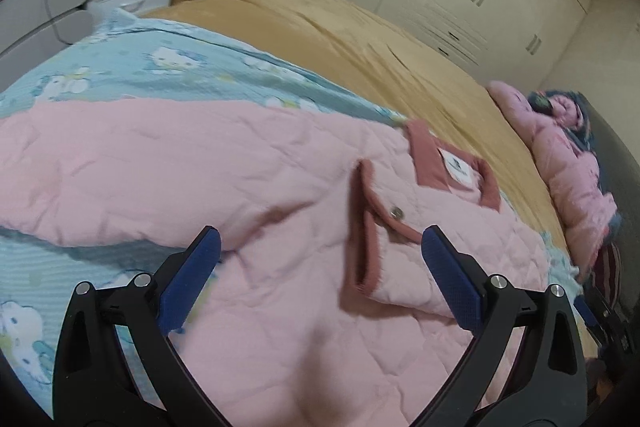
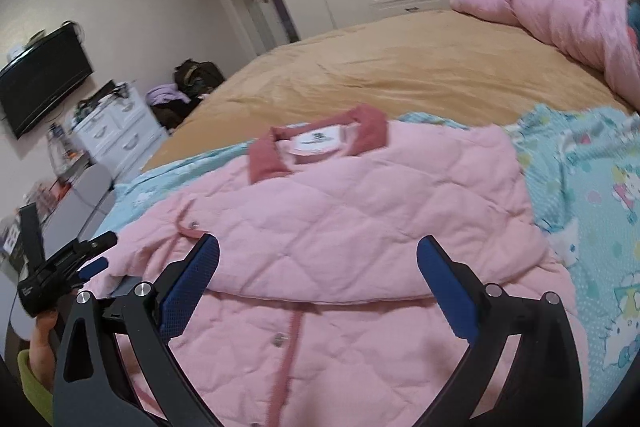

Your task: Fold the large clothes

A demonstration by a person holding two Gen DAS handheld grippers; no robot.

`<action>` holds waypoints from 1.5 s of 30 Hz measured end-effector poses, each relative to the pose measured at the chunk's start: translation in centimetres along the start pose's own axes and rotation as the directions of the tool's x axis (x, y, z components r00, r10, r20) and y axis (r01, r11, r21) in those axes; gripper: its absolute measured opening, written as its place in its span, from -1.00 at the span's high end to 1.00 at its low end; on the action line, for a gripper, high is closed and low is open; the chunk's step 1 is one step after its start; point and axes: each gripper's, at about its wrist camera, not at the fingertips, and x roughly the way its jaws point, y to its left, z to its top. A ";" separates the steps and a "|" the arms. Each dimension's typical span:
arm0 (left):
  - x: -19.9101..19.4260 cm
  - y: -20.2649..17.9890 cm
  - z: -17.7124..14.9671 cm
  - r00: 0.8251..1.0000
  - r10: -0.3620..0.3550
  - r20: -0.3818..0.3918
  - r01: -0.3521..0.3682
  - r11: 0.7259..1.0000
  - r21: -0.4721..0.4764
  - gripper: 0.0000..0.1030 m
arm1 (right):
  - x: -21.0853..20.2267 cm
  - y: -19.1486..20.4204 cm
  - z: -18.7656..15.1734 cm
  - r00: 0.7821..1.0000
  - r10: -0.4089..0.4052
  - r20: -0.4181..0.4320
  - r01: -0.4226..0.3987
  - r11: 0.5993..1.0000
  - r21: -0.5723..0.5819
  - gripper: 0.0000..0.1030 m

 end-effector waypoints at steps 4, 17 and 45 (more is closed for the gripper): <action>-1.3 2.3 0.9 0.998 0.042 0.041 -0.040 0.998 -0.048 -0.82 | 0.2 2.8 0.5 0.999 0.041 0.004 -0.041 0.998 -0.044 -0.91; -4.6 11.4 2.0 0.978 0.192 0.085 -0.166 0.953 -0.253 -0.82 | 3.3 13.4 0.5 0.985 0.165 -0.046 -0.170 0.969 -0.180 -0.91; -6.1 24.8 0.3 0.929 0.370 0.012 -0.290 0.747 -0.598 -0.82 | 12.6 29.3 -5.3 0.897 0.296 -0.328 -0.400 0.859 -0.320 -0.91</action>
